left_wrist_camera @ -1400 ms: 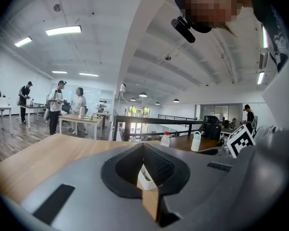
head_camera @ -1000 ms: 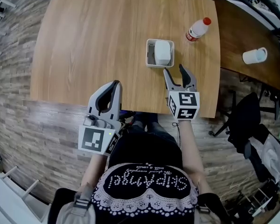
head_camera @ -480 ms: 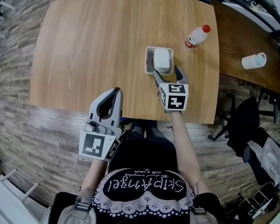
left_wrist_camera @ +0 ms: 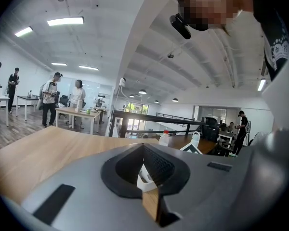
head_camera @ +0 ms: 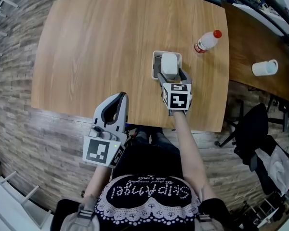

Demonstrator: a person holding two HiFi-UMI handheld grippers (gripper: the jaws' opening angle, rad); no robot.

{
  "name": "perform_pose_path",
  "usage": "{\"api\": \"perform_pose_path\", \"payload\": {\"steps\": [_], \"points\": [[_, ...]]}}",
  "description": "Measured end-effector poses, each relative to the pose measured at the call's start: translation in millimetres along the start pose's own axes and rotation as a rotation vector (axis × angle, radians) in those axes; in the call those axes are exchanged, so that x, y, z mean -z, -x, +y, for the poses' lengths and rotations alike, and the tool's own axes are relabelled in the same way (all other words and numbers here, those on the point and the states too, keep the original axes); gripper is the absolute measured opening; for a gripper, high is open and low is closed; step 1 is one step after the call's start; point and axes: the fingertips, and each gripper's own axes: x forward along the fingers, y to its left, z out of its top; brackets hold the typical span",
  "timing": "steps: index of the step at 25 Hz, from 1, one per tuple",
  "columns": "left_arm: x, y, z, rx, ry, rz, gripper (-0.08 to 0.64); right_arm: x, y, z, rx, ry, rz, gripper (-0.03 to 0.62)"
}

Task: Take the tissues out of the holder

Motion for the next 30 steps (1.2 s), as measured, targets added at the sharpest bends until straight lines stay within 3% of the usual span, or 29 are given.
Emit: {"api": "perform_pose_path", "payload": {"steps": [7, 13, 16, 19, 30], "points": [[-9, -8, 1, 0.009, 0.029, -0.043, 0.006, -1, -11, 4, 0.008, 0.028, 0.028, 0.359], [-2, -10, 3, -0.002, 0.042, -0.004, 0.006, 3, -16, 0, 0.025, 0.051, 0.055, 0.356], [-3, -10, 5, -0.003, 0.040, -0.017, 0.006, 3, -16, 0, 0.030, 0.073, 0.056, 0.302], [-2, -11, 4, -0.002, 0.040, -0.016, 0.006, 5, -18, -1, 0.027, 0.080, 0.059, 0.288], [3, -5, 4, -0.003, 0.028, 0.008, 0.006, -4, -5, 0, 0.016, 0.091, 0.018, 0.275]]}}
